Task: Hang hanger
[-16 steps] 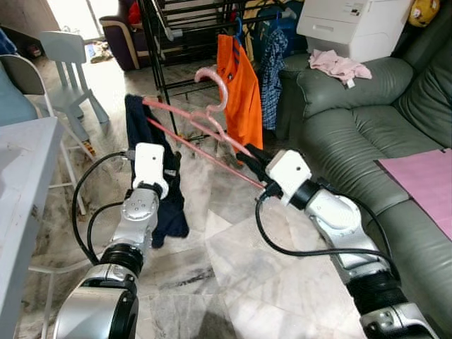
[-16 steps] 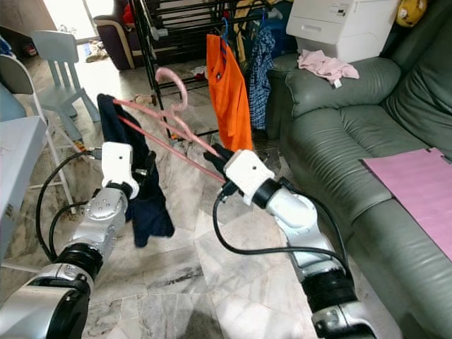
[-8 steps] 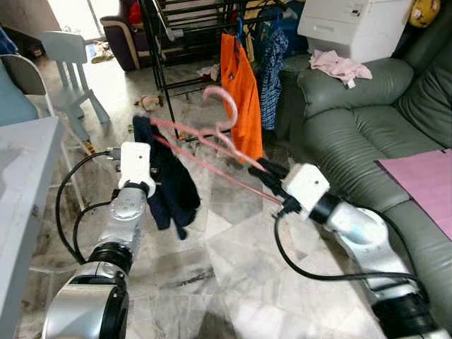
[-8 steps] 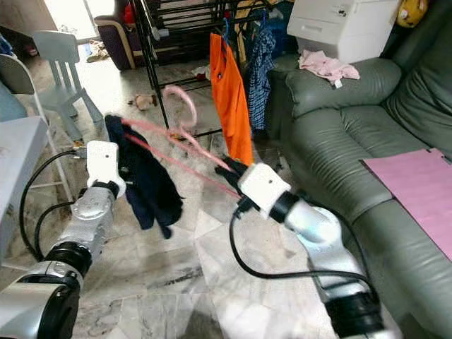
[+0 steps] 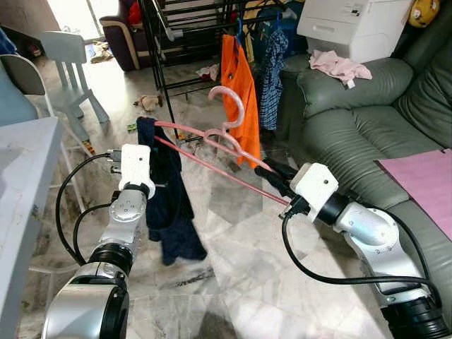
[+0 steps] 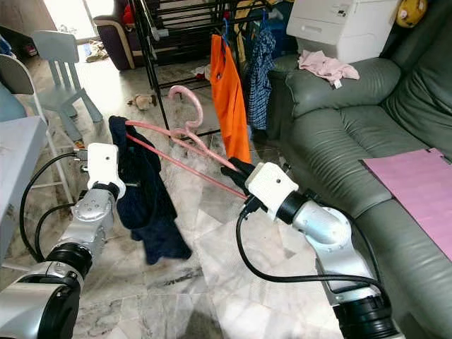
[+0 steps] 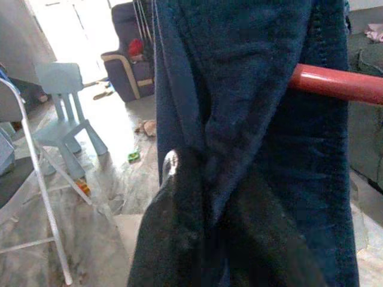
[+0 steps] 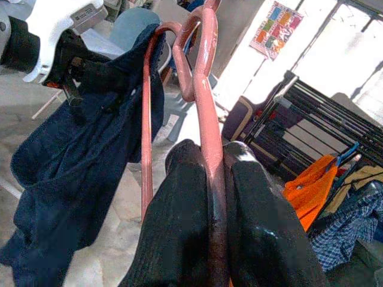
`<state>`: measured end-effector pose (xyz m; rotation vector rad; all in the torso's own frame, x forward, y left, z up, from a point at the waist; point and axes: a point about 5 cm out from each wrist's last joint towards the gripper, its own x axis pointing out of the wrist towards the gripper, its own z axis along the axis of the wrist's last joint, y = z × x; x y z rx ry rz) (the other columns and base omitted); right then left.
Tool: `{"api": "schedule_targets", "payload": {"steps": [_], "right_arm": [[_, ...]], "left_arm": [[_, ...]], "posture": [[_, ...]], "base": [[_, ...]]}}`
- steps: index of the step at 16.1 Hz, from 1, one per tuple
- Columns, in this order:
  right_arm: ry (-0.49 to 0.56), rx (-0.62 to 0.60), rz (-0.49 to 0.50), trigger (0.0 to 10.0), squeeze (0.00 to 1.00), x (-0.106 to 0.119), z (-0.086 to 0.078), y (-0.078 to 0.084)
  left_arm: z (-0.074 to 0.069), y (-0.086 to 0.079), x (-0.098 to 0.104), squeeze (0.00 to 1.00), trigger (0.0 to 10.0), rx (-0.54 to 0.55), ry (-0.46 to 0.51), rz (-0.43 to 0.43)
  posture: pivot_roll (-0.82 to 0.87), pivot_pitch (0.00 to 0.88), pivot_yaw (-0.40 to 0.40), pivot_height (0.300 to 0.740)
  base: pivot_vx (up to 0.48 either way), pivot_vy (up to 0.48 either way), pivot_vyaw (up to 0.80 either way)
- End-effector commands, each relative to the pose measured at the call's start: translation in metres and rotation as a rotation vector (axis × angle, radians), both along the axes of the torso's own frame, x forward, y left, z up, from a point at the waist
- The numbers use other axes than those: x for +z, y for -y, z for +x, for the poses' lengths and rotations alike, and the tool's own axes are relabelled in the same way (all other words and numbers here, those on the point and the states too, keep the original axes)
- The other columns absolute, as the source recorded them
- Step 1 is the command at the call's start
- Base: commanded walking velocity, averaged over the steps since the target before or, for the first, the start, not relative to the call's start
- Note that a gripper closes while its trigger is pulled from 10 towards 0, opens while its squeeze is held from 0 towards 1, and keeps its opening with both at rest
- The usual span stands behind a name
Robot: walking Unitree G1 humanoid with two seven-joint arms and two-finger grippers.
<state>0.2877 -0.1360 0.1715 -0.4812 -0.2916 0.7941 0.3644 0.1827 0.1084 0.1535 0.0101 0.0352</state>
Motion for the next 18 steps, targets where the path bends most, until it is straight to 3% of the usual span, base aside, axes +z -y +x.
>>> {"api": "schedule_targets", "payload": {"steps": [1,6,11,14,18], "right_arm": [[0.058,0.007,0.038,10.0,0.0,0.014,-0.003,0.0],[-0.001,0.001,0.024,10.0,0.0,0.002,-0.003,0.0],[-0.073,-0.008,0.013,10.0,0.0,-0.014,-0.004,-0.002],[-0.252,-0.077,0.007,10.0,0.0,-0.042,0.002,-0.007],[-0.352,-0.185,0.121,10.0,0.0,-0.05,0.019,-0.014]], "left_arm": [[0.001,-0.003,0.003,0.0,0.0,0.002,0.015,0.009],[0.003,-0.012,0.022,0.0,0.0,0.056,0.126,0.093],[0.006,-0.009,0.042,0.0,0.0,0.056,0.243,0.156],[0.004,0.01,0.058,0.0,0.0,-0.039,0.36,0.224],[-0.002,0.015,0.055,0.0,0.0,-0.075,0.363,0.218]], "posture": [[-0.19,0.0,0.088,0.74],[-0.19,0.0,0.086,0.74],[-0.18,0.0,0.085,0.74],[-0.16,0.0,0.082,0.74],[-0.15,0.0,0.081,0.74]], "base": [[0.0,0.0,0.0],[0.0,0.0,0.0],[0.0,0.0,0.0],[0.0,0.0,0.0],[0.0,0.0,0.0]]}}
